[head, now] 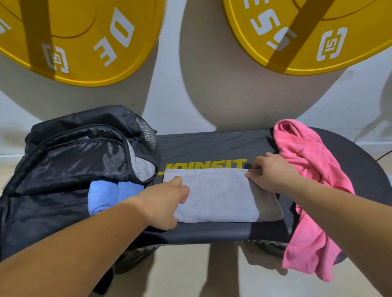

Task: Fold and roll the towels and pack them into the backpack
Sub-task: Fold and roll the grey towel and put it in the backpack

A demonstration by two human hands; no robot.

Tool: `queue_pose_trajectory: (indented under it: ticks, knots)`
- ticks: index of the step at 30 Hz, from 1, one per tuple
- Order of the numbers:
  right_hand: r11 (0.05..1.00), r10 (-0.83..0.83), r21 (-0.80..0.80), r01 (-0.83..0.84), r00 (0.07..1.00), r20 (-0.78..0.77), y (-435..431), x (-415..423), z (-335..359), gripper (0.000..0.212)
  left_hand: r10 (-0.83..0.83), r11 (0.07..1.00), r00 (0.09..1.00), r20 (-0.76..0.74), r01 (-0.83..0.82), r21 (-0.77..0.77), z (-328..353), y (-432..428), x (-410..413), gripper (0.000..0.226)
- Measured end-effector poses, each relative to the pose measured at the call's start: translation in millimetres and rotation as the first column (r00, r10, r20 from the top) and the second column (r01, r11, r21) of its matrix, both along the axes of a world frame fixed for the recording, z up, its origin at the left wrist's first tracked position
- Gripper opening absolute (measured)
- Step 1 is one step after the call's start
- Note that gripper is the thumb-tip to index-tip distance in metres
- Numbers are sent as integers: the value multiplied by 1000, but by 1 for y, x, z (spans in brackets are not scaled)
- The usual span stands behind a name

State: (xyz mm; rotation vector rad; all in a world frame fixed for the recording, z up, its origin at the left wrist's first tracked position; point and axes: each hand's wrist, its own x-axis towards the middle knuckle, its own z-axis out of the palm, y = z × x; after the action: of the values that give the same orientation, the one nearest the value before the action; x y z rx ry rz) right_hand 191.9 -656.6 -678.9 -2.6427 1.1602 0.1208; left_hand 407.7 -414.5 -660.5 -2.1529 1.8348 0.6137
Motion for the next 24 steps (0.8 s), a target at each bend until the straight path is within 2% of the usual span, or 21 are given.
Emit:
queue_pose_trajectory:
  ticks: [3,5,7,9,12,14,17,19,20,24]
  knots:
    - [996,-39,75,43,997,-60,3,7,6,26,-53,997,991,124,60,-54,0,-2,2,21]
    - [993,-48,101,60,992,-119,6,10,11,27,-72,993,966,247,93,-74,-1,-7,3,19]
    - [991,-58,110,77,984,-167,5,10,14,28,-21,986,940,340,74,-146,2,-18,8,22]
    - [982,-68,159,101,977,-202,2,6,18,29,112,965,924,366,-12,-263,12,-33,13,26]
    - [903,-34,407,136,968,-248,-2,-2,26,30,279,896,931,237,-164,-412,18,-49,20,30]
    - [857,18,500,125,963,-271,1,-6,29,35,315,877,941,124,-239,-416,11,-51,19,36]
    - [861,14,497,109,971,-237,5,-6,28,39,313,887,948,58,-270,-374,5,-50,6,29]
    - [889,-17,448,90,986,-165,7,-3,26,37,368,882,928,58,-329,-336,3,-50,-2,16]
    - [909,-22,411,72,992,-126,8,-2,26,34,421,868,906,30,-393,-303,1,-49,-3,20]
    - [935,1,354,27,997,-81,15,2,21,31,624,729,716,-313,-677,-98,-14,-47,-6,41]
